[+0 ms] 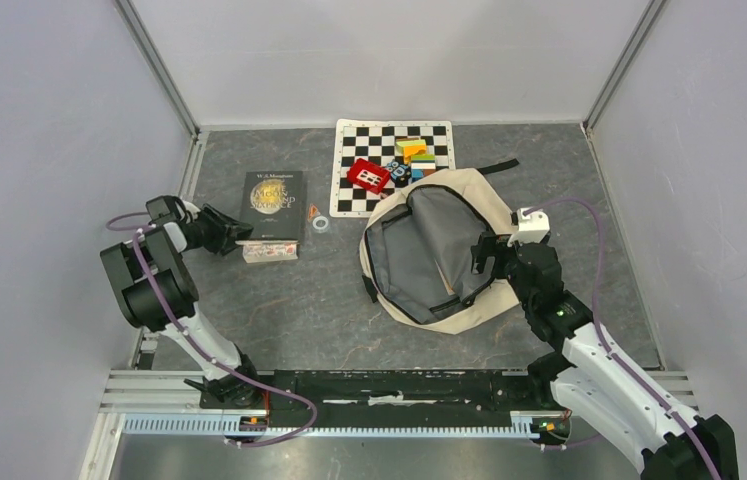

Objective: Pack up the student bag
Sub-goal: Pick up the book from the center of the board.

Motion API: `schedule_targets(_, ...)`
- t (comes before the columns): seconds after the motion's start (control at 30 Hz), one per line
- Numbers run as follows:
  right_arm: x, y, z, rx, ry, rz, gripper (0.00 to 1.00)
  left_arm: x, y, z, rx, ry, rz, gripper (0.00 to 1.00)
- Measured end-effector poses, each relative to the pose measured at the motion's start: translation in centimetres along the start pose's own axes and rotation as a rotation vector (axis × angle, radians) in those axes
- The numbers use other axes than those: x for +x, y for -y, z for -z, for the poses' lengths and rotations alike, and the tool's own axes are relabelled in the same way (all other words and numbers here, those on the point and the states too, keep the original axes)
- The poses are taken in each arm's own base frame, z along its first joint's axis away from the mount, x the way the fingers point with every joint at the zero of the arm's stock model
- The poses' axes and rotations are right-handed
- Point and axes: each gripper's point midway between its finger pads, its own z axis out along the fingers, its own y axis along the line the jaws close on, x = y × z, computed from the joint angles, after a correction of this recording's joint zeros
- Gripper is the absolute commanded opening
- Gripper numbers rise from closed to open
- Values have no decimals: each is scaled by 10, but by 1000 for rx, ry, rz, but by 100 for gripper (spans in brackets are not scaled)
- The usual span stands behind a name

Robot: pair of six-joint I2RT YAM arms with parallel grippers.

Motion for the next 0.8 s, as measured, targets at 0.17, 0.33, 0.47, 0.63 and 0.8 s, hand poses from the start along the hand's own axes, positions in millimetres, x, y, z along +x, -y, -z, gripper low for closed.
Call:
schedule_targets(0.17,0,0,0,-2,-1,0,98,-4,9,6,57,2,-3,26)
schedule_targets(0.33,1,1,2,1,-8,2,98,-10,34,21,134,34,-50,20)
schedule_targets(0.47,-3,1,5,2,-1,0,98,-11,46,32,160,68,-91,3)
schedule_targets(0.63,-6,1,6,0,5,-3,98,-7,50,39,165,90,-109,2)
schedule_targets(0.8,-9,0,7,-1,5,-4,98,-5,57,51,173,134,-144,2)
